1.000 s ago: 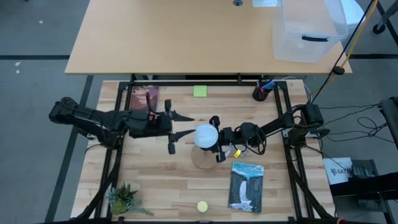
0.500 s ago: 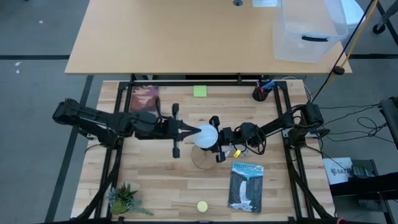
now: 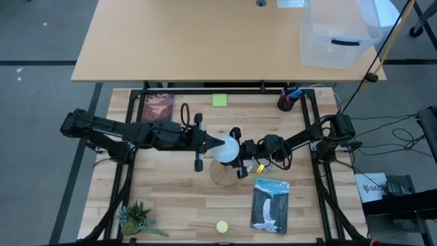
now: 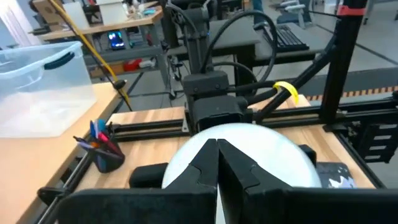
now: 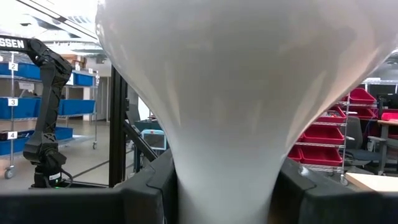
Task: Screw lightbulb
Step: Insert the white lightbulb into the brown lamp
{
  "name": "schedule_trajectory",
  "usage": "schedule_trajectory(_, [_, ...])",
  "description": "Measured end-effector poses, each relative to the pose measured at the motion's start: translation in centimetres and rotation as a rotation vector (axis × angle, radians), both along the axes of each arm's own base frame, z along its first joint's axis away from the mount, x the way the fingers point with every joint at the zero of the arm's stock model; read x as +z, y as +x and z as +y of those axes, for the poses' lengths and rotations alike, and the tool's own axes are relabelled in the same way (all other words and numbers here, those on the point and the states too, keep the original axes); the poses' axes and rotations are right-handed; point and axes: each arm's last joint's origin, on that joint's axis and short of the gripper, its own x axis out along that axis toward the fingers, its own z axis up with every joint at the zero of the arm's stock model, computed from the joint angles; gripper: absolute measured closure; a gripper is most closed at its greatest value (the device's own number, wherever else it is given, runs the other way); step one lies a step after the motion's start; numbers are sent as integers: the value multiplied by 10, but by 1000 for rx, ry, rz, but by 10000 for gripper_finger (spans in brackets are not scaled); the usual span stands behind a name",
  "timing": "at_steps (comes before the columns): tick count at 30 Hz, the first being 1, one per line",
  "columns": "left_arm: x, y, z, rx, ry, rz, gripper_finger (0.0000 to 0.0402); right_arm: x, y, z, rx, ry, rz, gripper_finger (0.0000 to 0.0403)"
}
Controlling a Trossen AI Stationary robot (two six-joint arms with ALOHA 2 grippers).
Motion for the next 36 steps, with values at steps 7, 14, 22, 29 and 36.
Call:
schedule_trajectory(7, [-5, 3, 0, -3, -5, 23, 401, 0, 0, 0, -1, 1, 0, 251])
schedule_trajectory(14, [-5, 4, 0, -18, -14, 26, 401, 0, 0, 0, -2, 1, -1, 245])
schedule_trajectory(22, [-6, 4, 0, -19, -15, 28, 401, 0, 0, 1, -2, -2, -1, 235])
schedule_trajectory(29, [-6, 4, 0, -21, -15, 29, 401, -2, 0, 2, -2, -3, 21, 203])
schedule_trajectory(36, [-6, 4, 0, -21, -14, 31, 402, 0, -1, 3, -1, -9, 39, 164])
